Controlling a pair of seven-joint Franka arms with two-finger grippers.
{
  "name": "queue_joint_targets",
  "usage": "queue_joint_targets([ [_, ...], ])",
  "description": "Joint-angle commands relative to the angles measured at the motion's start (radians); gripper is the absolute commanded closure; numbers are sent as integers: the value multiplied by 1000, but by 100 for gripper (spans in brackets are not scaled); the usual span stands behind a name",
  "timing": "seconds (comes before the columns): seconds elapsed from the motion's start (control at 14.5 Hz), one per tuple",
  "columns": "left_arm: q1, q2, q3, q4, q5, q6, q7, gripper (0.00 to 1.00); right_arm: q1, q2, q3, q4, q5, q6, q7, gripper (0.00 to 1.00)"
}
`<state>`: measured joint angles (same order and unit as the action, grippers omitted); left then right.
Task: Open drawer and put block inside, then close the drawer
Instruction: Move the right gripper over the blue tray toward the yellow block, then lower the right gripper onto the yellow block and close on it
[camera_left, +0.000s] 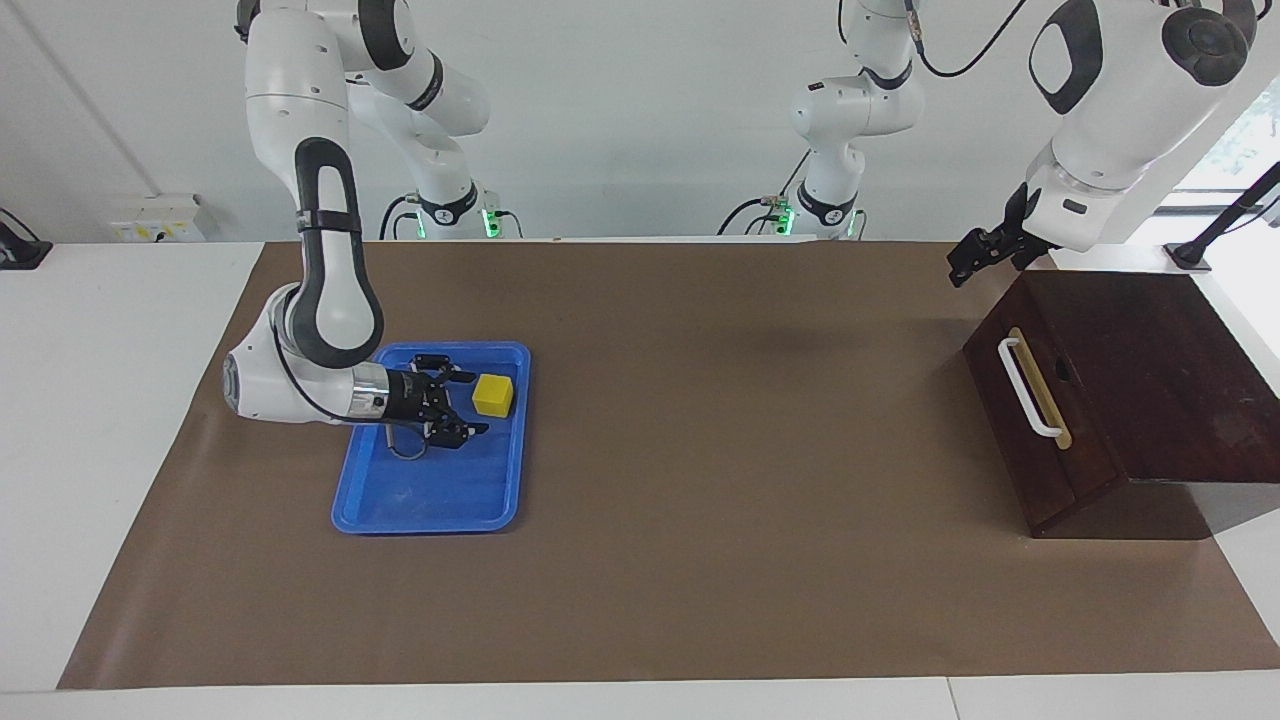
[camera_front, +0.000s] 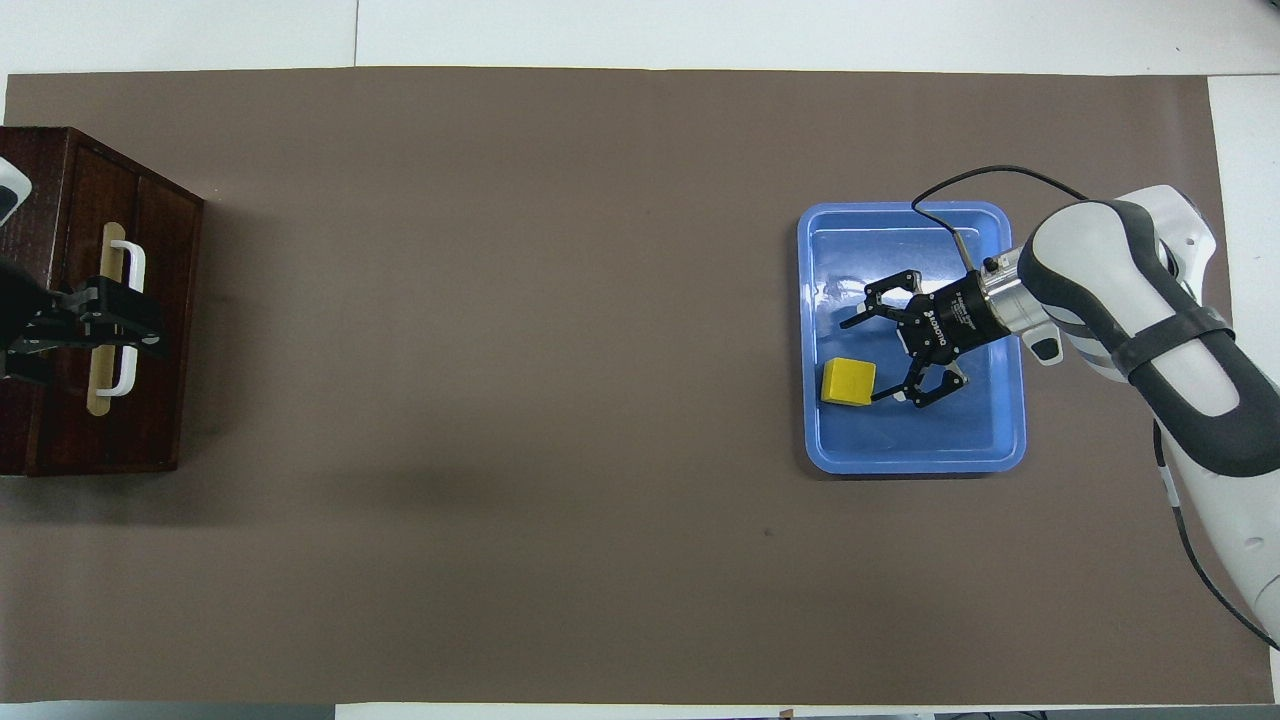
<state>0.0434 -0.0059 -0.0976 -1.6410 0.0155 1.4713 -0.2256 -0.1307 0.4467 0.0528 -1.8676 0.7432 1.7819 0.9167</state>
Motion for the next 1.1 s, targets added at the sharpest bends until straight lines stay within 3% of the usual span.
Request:
queue_joint_targets([
  [0.0,-5,-16,6,-8,15,0,6,0,-49,-25,5,-22,28,-13,48,0],
  [0.41,-5,-16,6,-6,15,0,6,0,-43,-178,5,-175,59,43,56,0],
  [0.83,-5,-16,6,-8,15,0,6,0,-33,-270,13,-327,128,207,-19,0],
  [1.03,-5,-16,6,-6,15,0,6,0,2,-275,15,-338,185,249,-30,0],
])
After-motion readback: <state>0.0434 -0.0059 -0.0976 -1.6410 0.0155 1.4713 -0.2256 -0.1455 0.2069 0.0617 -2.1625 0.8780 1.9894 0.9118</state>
